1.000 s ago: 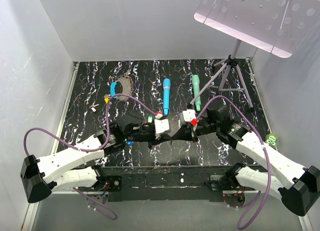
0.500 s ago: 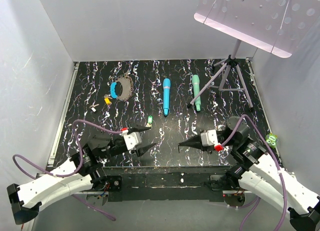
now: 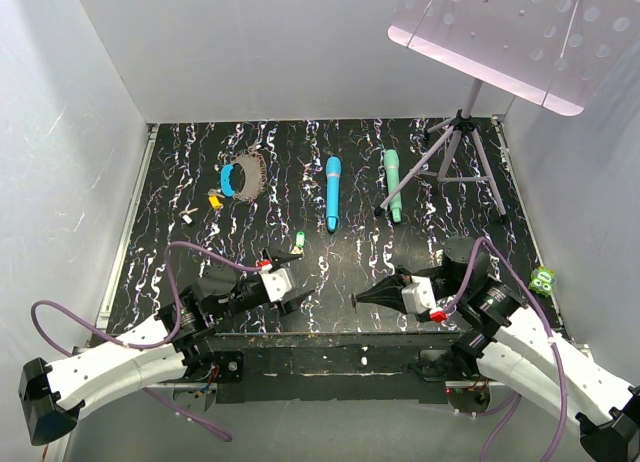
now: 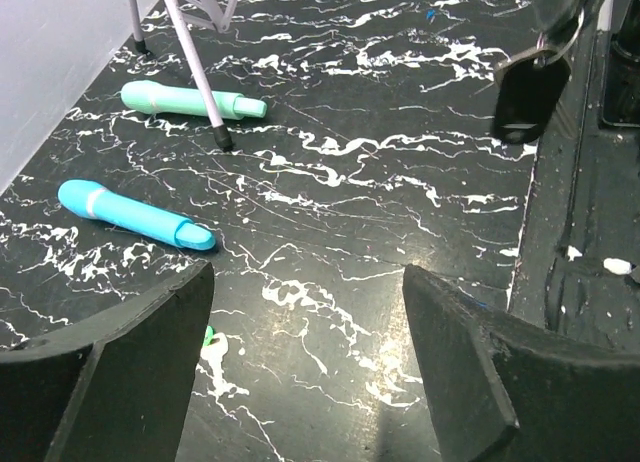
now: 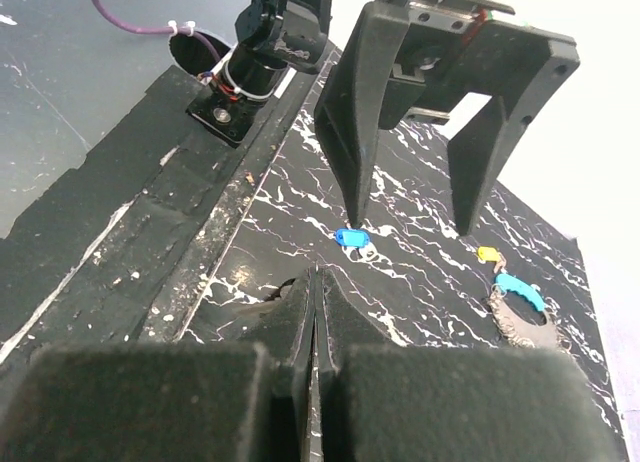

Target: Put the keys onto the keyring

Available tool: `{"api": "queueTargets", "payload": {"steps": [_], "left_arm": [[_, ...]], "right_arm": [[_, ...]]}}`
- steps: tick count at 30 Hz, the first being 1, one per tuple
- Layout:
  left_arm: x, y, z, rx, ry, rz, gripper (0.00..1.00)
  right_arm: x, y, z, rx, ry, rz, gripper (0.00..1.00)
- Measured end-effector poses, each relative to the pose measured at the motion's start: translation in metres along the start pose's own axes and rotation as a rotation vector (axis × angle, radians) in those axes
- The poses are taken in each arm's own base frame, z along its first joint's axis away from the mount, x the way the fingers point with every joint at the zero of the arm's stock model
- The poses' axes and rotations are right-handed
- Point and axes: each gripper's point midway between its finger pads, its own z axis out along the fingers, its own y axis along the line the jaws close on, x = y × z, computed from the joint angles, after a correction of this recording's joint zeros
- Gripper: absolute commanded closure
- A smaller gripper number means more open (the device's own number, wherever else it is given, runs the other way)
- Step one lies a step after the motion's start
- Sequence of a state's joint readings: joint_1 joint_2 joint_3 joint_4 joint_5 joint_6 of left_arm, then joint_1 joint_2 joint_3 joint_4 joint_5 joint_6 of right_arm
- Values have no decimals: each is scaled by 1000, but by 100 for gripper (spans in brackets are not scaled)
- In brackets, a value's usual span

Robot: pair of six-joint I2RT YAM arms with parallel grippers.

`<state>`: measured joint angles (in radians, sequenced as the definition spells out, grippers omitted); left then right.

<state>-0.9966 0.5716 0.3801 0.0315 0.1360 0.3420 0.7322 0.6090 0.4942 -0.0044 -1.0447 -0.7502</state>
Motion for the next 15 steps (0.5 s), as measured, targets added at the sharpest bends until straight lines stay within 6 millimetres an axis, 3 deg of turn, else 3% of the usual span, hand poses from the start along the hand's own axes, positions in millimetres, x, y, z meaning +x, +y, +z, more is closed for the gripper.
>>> {"api": "queueTargets", "payload": {"steps": [6,15], "left_arm": [[-8,10,-1,-50,-27,-2,2],[-9,32,-8,-188,18,-121,2]], "right_arm": [[14,0,3,2,31,111,99],[21,-29,-3,75,206,541,99]]}}
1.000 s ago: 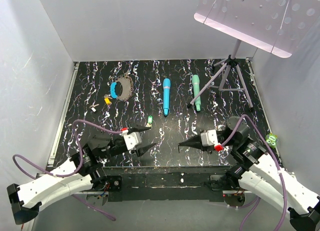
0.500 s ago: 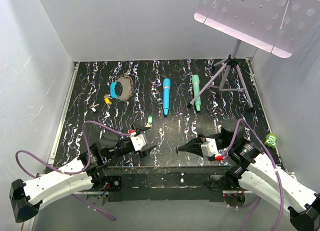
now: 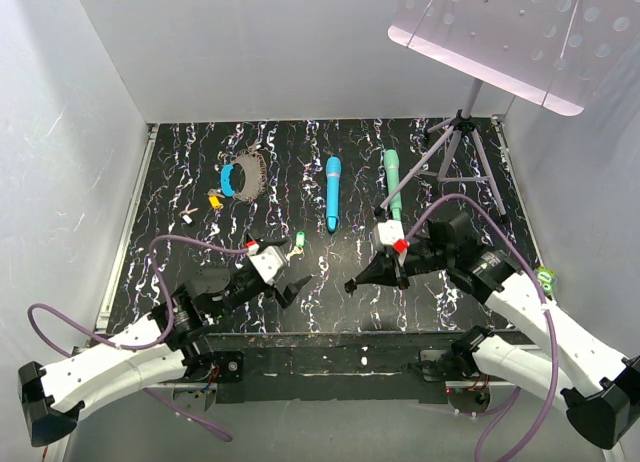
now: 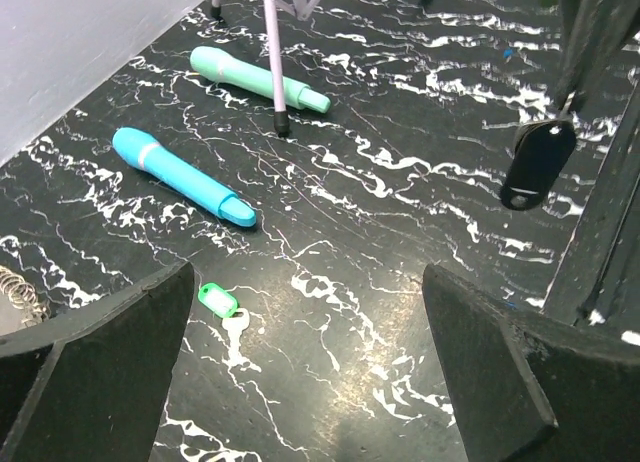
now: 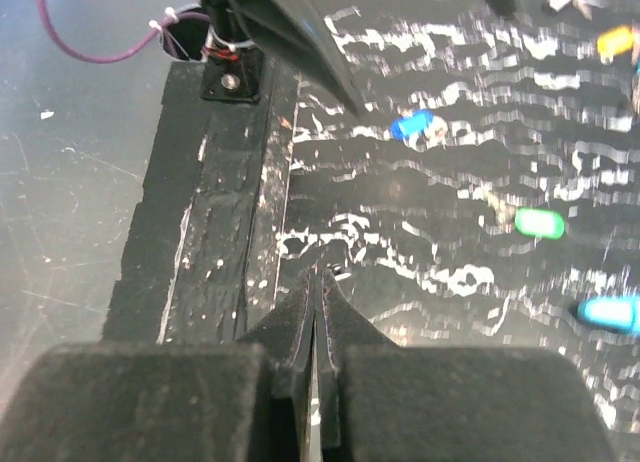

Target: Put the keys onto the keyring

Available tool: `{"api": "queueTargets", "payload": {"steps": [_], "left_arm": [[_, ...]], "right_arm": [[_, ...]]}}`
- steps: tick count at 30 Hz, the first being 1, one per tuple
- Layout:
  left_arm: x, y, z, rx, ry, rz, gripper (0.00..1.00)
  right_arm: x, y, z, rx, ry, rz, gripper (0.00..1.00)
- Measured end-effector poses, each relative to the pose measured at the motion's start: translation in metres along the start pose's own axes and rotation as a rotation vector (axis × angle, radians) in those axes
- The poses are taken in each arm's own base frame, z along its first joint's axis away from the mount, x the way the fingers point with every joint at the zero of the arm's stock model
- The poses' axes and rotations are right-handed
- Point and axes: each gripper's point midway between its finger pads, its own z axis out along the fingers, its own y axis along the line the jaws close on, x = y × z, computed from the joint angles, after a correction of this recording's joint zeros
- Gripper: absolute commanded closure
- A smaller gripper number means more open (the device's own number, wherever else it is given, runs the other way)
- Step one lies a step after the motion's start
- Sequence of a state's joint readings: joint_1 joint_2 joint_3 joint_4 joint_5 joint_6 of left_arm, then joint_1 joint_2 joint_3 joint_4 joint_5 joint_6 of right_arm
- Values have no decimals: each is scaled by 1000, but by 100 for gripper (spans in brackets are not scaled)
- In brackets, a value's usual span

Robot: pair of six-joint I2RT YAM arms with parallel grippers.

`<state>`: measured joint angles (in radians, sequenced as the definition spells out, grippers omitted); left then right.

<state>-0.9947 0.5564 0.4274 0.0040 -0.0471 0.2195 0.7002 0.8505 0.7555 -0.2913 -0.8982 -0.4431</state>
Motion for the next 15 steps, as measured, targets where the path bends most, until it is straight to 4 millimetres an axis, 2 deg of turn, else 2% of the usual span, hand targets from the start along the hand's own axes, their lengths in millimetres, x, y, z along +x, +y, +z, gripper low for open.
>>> {"api": "queueTargets", "payload": {"steps": [4,9,11,15], "left_arm": [[-18,8,-8,-42,-17,-96,2],[-37,14,-32,-87,-94,-257,2],[-45,16,-41,-100,-133,-312,2],[-54,18,-53,-112,-183,-398,2]], "right_arm": [[9,-19,-21,83,98,178,99],[32,-43,-54,190,245,385,99],[43,-40,-61,198,305,433,99],[64,-19,-73,192,423,510,99]]}}
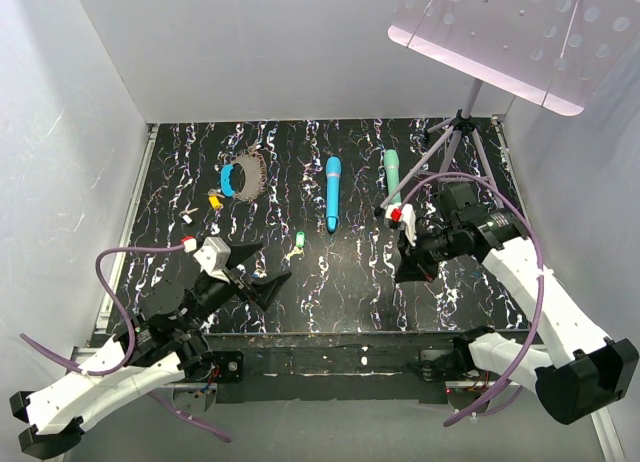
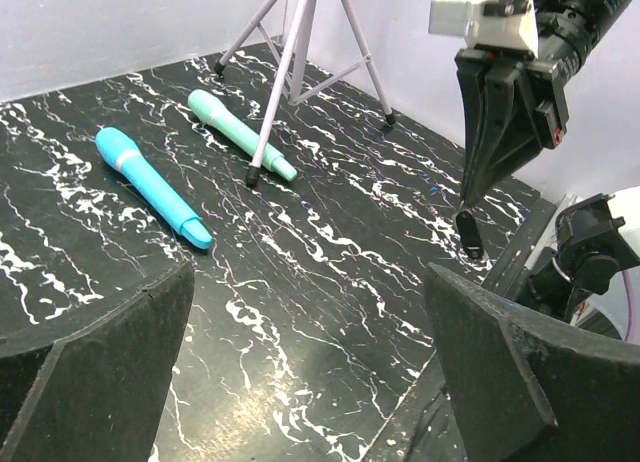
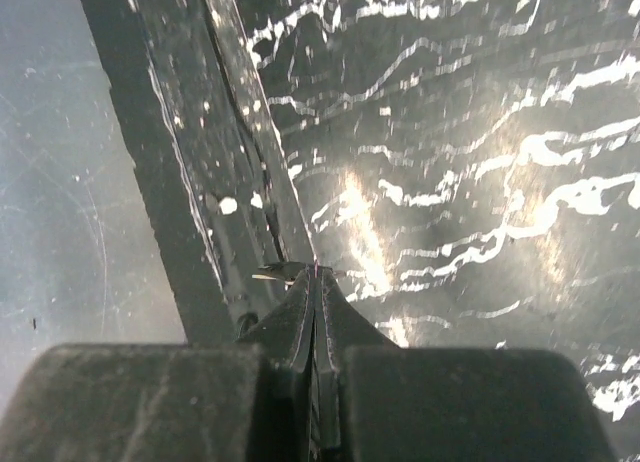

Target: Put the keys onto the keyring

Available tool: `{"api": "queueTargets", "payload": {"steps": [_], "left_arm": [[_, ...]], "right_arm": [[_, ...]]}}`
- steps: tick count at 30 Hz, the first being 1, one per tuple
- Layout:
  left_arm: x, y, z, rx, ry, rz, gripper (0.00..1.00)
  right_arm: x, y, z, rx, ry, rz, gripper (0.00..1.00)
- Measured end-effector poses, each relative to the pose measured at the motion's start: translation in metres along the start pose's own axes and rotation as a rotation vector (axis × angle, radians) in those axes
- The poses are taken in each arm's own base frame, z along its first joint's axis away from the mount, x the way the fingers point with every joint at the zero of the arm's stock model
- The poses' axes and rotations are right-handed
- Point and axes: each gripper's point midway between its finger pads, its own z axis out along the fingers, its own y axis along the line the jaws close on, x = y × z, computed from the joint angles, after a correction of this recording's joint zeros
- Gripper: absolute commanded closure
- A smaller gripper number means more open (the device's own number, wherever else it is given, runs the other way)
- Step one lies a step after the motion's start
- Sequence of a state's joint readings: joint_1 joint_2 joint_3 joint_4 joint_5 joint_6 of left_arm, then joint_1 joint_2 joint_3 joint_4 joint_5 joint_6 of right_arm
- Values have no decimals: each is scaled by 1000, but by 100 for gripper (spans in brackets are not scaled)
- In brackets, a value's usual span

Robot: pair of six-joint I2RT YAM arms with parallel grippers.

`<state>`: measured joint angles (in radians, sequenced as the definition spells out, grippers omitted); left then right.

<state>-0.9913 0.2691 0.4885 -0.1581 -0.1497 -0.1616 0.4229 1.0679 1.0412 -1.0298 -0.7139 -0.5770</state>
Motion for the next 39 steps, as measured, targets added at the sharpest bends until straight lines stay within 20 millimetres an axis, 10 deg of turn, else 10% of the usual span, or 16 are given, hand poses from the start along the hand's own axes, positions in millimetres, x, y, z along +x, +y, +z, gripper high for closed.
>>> {"api": "queueTargets", "payload": {"steps": [15,39], "left_arm": [[27,1,10,-33,101,-69,2],[18,4,-2,-43,64,-104,2]], "right_arm": [[61,-51,33,37,296,326,99],[36,-122,125,61,378,458,99]]}}
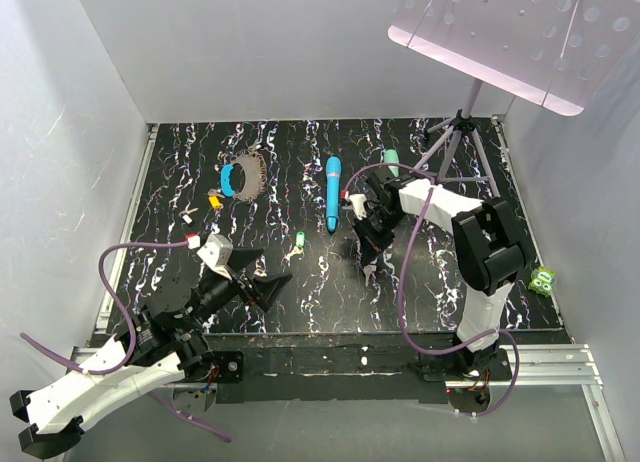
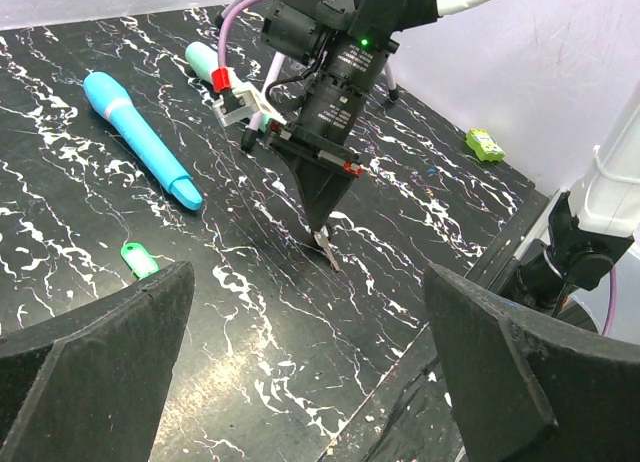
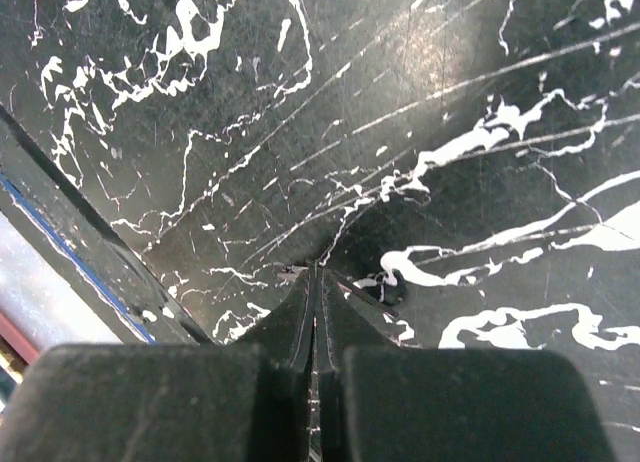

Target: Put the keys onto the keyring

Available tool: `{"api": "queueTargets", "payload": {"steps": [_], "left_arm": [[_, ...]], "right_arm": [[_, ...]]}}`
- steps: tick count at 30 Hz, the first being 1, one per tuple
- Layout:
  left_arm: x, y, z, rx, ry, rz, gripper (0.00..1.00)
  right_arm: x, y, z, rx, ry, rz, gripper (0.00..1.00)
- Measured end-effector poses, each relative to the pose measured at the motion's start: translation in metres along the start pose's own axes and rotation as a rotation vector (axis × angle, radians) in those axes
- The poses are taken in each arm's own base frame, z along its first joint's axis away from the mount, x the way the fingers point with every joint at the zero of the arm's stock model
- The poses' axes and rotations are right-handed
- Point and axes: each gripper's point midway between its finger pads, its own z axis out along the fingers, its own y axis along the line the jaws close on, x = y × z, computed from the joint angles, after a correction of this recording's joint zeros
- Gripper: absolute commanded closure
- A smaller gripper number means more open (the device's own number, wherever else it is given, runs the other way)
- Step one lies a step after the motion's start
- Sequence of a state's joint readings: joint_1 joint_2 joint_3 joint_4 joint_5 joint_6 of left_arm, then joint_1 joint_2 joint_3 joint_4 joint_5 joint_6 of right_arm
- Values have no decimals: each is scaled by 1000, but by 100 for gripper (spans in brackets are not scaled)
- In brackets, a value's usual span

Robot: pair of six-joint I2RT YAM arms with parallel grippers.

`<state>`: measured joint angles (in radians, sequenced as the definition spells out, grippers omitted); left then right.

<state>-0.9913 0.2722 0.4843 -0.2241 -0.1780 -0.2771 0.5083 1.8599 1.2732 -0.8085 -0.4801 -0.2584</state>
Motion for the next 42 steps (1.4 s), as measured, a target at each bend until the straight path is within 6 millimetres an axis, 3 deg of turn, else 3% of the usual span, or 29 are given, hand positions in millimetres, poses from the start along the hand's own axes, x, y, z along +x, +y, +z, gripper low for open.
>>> {"api": "queueTargets", "payload": {"steps": [14,27,34,42], "left_arm": [[1,2,-1,-8,5,-4,2],[0,1,-2,-6,-3,-12,2],[-1,1,-2,-6,-4,-14,2],[0,1,-2,-5,-3,-16,2]], "right_arm": [[-18,-6,29,89,-29,-31,99],[-21,-8,28,130,-87,-37,99],[-22,-7,28,130,-91,-27,74],[-22,-7,27,130,-94,-24,65]]}}
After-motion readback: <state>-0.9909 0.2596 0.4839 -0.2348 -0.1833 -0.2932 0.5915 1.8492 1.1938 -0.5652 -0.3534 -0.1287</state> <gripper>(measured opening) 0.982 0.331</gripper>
